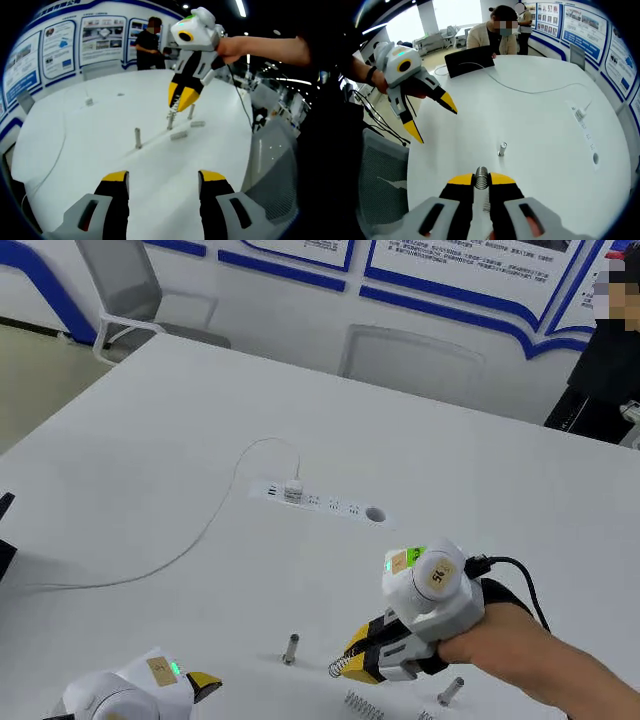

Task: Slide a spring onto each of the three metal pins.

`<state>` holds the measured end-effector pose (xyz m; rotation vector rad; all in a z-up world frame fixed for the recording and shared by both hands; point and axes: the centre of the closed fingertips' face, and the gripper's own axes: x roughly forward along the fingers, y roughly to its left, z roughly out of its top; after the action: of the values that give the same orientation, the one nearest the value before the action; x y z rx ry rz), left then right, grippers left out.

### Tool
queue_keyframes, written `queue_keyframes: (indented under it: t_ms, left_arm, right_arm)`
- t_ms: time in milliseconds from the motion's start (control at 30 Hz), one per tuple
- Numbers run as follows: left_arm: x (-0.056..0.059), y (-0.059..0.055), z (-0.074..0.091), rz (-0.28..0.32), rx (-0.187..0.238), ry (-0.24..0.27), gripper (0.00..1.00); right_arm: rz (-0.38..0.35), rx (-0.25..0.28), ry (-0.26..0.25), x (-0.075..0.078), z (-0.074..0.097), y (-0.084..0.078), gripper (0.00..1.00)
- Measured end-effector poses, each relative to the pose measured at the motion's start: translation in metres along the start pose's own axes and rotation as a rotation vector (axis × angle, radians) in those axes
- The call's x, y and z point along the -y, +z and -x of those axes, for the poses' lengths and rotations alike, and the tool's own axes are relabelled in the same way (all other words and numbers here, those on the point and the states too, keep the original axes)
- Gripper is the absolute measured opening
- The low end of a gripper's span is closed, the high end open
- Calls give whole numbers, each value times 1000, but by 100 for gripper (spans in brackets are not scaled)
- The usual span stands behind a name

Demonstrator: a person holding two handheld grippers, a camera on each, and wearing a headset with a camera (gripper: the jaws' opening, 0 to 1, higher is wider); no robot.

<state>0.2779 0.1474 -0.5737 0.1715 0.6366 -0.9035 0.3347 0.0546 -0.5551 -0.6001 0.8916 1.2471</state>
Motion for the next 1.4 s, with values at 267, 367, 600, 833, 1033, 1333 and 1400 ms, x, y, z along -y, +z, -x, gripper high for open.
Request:
queue_keyframes:
  t_ms: [267, 367, 600, 833, 1033, 1333, 1400]
  left_arm:
    - [-10, -4, 4, 32, 5, 29, 62]
    - [-12, -6, 6, 40, 4, 36, 62]
    - [-18, -8, 11, 61, 11, 58, 66]
    - [-21, -9, 13, 76, 14, 63, 65]
    - [-20, -9, 13, 77, 17, 57, 66]
    - [-17, -9, 12, 82, 20, 49, 65]
    - [-17, -9, 12, 87, 21, 48, 65]
  right_arm:
    - [-11, 20, -16, 17, -15, 9, 12]
    - [-7, 16, -13, 24, -21, 13, 12]
    - [11, 2, -7, 34, -29, 19, 12]
    - [30, -13, 3, 38, -34, 24, 12]
    - [43, -26, 11, 40, -40, 26, 12]
    - [56, -44, 27, 40, -48, 29, 12]
    - [59, -51, 29, 40, -49, 28, 12]
